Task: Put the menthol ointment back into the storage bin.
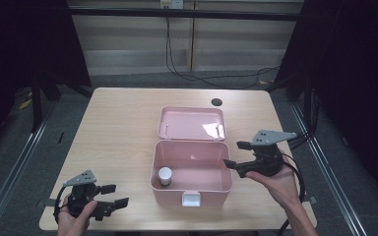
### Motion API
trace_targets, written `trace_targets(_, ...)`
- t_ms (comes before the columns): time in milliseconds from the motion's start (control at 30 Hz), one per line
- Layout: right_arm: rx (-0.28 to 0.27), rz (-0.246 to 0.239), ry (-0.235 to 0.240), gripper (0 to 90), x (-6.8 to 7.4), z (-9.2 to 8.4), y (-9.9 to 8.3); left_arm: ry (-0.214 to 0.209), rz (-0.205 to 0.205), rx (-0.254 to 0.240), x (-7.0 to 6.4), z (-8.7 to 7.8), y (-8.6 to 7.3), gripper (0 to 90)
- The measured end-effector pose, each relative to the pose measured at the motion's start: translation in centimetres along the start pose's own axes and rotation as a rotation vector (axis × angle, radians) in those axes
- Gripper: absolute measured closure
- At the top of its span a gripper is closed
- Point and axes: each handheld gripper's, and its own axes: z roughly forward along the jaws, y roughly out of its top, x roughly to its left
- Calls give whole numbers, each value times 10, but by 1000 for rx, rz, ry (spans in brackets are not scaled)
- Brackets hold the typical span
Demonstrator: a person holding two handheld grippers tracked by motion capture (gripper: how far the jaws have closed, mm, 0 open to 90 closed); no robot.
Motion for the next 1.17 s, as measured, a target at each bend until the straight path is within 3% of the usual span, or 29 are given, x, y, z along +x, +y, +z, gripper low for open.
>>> trace_targets(233, -24, 74, -47, 236, -6, -16, -25, 2, 18, -4, -1, -1, 0, 204)
trace_targets(333, -47, 110, -98, 238, -9, -25, -39, 6, 17, -6, -1, 0, 0, 204)
trace_targets(533, -18, 138, -132, 217, -13, -34, -62, 12, 8, -15, -1, 1, 0, 204)
trace_targets(800, -5, 199, -174, 211, -20, -41, -93, 12, 2, -10, 0, 1, 0, 204)
trace_targets(933, -38, 240, -222, 204, -27, -47, -109, 8, -2, -10, 0, 1, -1, 204)
trace_targets(1100, -16, 260, -259, 201, -35, -46, -127, 5, -3, -12, 0, 1, 0, 204)
trace_targets(1167, -18, 295, -262, 201, -39, -45, -135, 3, -4, -14, 1, 0, 0, 204)
